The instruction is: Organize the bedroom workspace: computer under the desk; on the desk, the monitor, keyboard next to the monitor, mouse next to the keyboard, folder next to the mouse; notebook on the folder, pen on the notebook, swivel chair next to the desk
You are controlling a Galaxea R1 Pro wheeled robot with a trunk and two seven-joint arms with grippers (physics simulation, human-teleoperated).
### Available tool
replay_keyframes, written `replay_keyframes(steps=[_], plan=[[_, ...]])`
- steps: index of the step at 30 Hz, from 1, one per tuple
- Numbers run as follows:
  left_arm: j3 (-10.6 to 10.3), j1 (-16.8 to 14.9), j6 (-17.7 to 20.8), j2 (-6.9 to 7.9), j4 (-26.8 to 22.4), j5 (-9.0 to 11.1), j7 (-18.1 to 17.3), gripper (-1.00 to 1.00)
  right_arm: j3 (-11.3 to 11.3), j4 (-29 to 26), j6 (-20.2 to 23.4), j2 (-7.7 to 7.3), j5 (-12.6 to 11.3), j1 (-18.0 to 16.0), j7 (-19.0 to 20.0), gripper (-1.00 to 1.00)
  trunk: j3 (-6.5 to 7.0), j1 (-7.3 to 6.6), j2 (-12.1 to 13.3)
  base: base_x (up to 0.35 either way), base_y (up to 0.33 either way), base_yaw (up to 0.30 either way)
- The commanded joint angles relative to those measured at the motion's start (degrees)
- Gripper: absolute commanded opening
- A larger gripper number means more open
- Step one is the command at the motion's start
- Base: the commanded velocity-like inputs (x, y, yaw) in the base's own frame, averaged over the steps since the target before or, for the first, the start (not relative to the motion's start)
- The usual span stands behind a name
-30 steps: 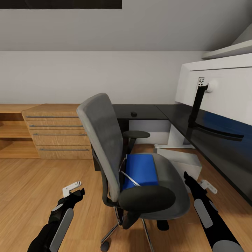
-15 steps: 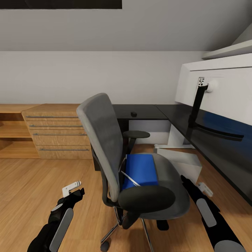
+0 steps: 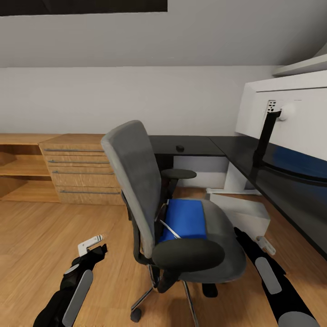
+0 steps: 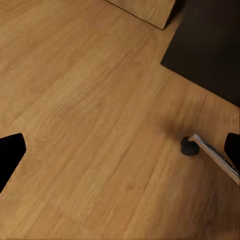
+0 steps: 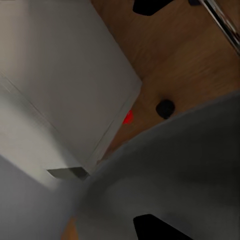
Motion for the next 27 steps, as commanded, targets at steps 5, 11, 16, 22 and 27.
replay_keyframes(steps=[5, 11, 16, 22, 27], plan=[[1.6, 0.0, 0.2, -0.03, -0.1, 0.5, 0.3, 1.0, 0.1, -0.1, 0.1, 0.27, -0.7, 0.0, -0.3, 1.0, -0.06, -0.01, 0.0, 0.0, 0.0, 0.267], [1.8, 0.0, 0.2, -0.03, 0.0, 0.5, 0.3, 1.0, 0.2, 0.0, 0.1, 0.38, -0.8, 0.0, -0.2, 1.0, -0.06, -0.01, 0.0, 0.0, 0.0, 0.271], [1.8, 0.0, 0.2, -0.03, 0.1, 0.5, 0.3, 1.0, 0.3, 0.0, 0.2, 0.45, -0.8, 0.0, -0.2, 1.0, -0.06, -0.01, 0.0, 0.0, 0.0, 0.273], [1.8, 0.0, 0.2, -0.03, 0.1, 0.5, 0.3, 1.0, 0.4, 0.0, 0.3, 0.6, -0.8, 0.0, -0.2, 1.0, -0.06, -0.01, 0.0, 0.0, 0.0, 0.273], [1.8, 0.0, 0.3, -0.03, 0.2, 0.6, 0.3, 1.0, 0.5, 0.0, 0.4, 0.62, -0.8, 0.0, -0.2, 1.0, -0.06, -0.01, 0.0, 0.0, 0.0, 0.274]])
